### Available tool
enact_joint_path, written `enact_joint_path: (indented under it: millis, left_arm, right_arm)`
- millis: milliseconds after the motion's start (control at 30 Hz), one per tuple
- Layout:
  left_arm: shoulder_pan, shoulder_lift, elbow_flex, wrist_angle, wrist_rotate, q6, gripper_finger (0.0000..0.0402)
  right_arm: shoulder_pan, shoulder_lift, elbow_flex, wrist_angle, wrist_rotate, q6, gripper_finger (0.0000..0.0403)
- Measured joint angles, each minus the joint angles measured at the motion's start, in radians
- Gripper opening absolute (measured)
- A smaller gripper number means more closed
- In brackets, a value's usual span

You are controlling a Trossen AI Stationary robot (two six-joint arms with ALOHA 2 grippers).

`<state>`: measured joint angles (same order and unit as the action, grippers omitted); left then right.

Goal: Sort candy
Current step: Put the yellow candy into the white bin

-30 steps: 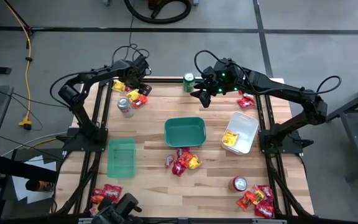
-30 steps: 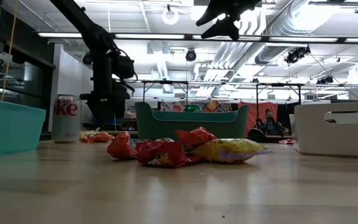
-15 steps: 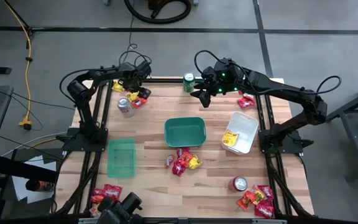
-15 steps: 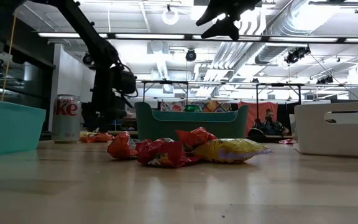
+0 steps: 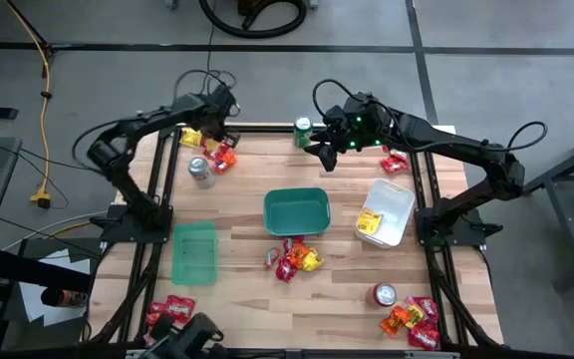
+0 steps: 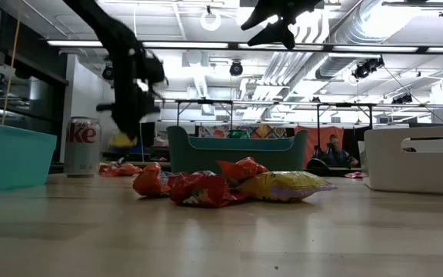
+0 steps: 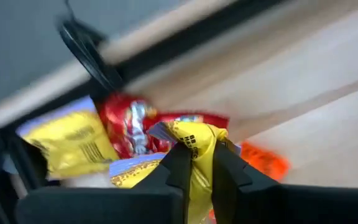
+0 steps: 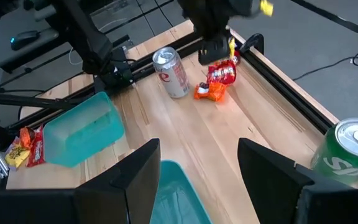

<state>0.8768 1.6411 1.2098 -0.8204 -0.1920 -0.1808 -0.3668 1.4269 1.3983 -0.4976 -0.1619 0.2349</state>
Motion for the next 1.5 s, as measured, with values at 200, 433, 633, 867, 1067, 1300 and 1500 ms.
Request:
enact_joint_path:
  millis: [200, 433, 633, 867, 1067, 1300, 1500]
  left_arm:
    - [-0.061, -0.212, -0.019, 0.152, 0.213, -0.023, 0.0004]
    - [-0.275, -0.387, -0.214, 0.823, 0.346, -0.252, 0.0001]
    - [-0.415, -0.392, -0.295, 1.230, 0.241, -0.342, 0.0001]
    - [-0.455, -0.391, -0.291, 1.289, 0.195, -0.316, 0.0000]
    - [-0.459, -0.391, -0.291, 1.292, 0.198, -0.334, 0.0000]
    - [-0.468, -0.391, -0.291, 1.290, 0.213, -0.333, 0.0000]
    - [-0.473, -0.391, -0.291, 1.291, 0.214, -0.323, 0.0006]
  right_arm:
    - [0.003, 0.000, 0.000, 0.025, -0.039, -0.006, 0.0211]
    - [0.056, 0.020, 0.000, 0.107, -0.082, -0.080, 0.0211]
    - [0.099, 0.069, 0.000, 0.295, 0.026, -0.112, 0.0211]
    - [0.133, 0.119, 0.000, 0.440, 0.251, -0.260, 0.0211]
    - [0.141, 0.157, 0.000, 0.496, 0.399, -0.321, 0.0211]
    - [0.141, 0.188, 0.000, 0.574, 0.372, -0.323, 0.0211]
    - [0.147, 0.189, 0.000, 0.575, 0.358, -0.322, 0.0166]
